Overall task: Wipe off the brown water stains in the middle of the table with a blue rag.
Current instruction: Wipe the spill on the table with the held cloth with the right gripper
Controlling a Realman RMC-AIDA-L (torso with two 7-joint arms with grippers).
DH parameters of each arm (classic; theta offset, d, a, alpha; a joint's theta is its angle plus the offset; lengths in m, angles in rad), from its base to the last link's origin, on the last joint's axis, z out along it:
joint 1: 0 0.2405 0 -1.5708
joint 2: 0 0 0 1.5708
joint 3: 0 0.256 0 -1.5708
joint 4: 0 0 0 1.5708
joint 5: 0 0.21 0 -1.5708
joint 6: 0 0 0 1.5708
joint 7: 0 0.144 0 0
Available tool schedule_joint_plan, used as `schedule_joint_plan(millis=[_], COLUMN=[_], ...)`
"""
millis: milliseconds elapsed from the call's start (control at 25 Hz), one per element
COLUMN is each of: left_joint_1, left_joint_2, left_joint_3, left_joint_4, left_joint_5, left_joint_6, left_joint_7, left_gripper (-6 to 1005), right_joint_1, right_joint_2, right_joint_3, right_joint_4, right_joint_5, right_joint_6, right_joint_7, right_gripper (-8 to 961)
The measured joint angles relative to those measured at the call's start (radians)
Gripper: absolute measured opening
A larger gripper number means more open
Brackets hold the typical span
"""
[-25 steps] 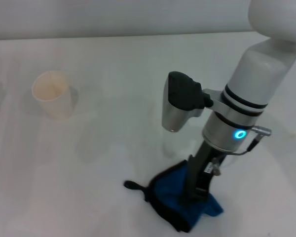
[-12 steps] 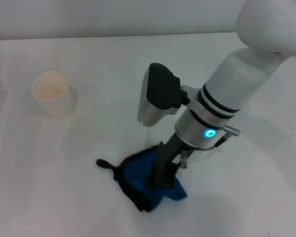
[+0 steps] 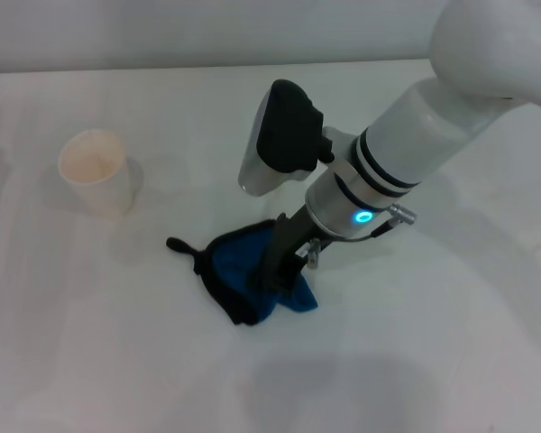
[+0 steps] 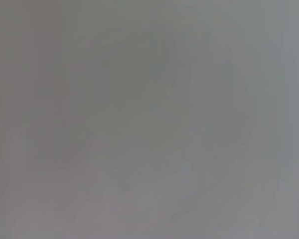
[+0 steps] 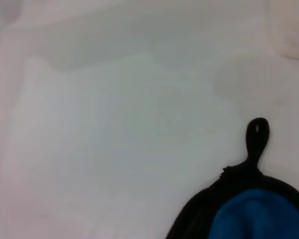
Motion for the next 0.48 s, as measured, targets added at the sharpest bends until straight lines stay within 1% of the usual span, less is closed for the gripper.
schedule_joint_plan(millis=[160, 480], left_joint_1=[0.000, 0.000], left_joint_2=[0.000, 0.000], left_joint_3=[-0.001, -0.001], left_joint_4=[0.000, 0.000], left_joint_5=[-0.002, -0.002], left_joint_6=[0.000, 0.000], left_joint_7=[0.000, 0.000], left_gripper=[891, 891], right_joint_1=[0.027, 0.049], right_joint_2=[0.000, -0.006], right_joint_3=[0.006, 0.009], right_joint_4=[0.054, 0.099], right_joint_5=[0.002, -0.012], right_joint_6=[0.045, 0.132], right_joint_7=[0.006, 0.039], right_gripper=[51, 51])
